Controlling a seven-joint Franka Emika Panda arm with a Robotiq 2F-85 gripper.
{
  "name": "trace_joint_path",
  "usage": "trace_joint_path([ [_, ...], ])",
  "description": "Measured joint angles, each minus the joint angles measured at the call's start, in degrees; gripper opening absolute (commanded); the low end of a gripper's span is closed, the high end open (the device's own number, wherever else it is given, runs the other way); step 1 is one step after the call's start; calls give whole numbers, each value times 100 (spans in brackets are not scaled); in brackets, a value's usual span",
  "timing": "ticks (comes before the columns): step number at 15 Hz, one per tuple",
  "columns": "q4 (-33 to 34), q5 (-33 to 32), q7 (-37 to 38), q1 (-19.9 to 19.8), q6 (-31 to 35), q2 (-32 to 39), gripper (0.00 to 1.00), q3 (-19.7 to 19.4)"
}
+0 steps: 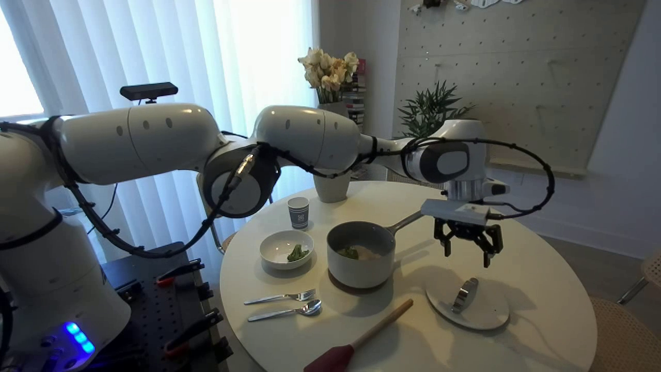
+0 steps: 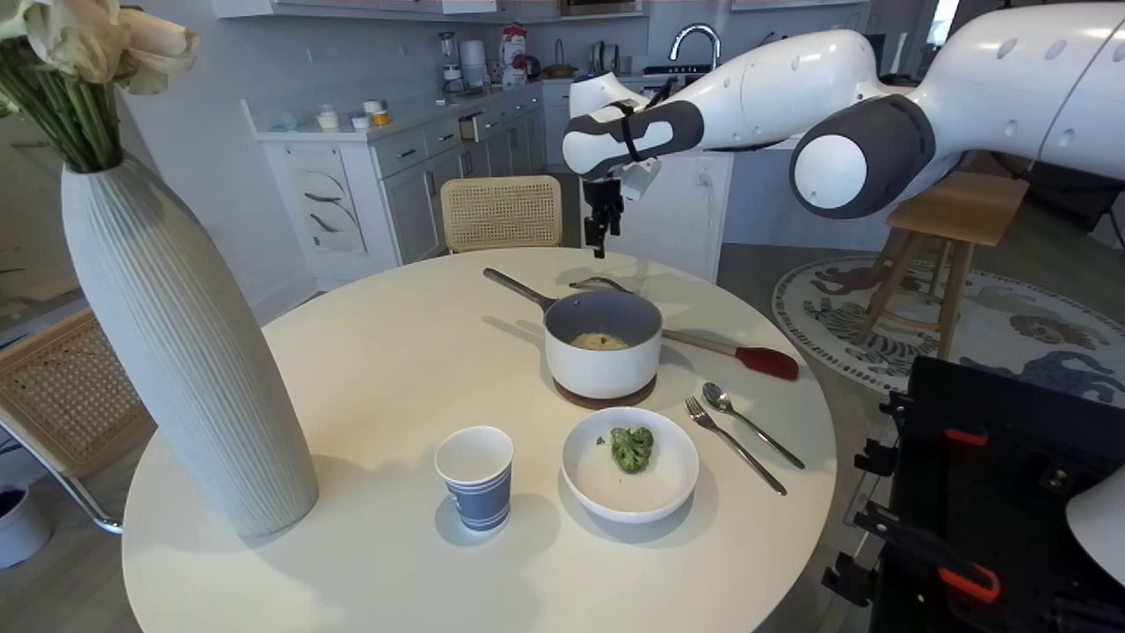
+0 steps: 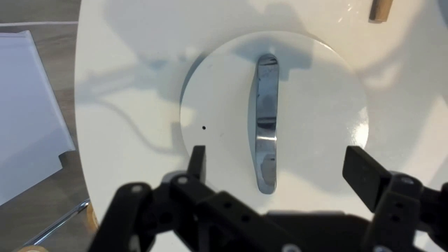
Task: Take the spatula from the white pot and put it on the table the get the lid and put on the white pot
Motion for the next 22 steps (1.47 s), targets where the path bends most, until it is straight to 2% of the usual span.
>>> trace_joint_path([
  [4, 89, 29, 26, 145, -525, -283, 100, 20],
  [8, 86, 43, 402, 358, -1229, -533, 100, 0],
  [16, 56, 79, 456, 326, -1195, -525, 100, -11],
  [22, -95, 377, 312, -96, -764, -409, 100, 150],
])
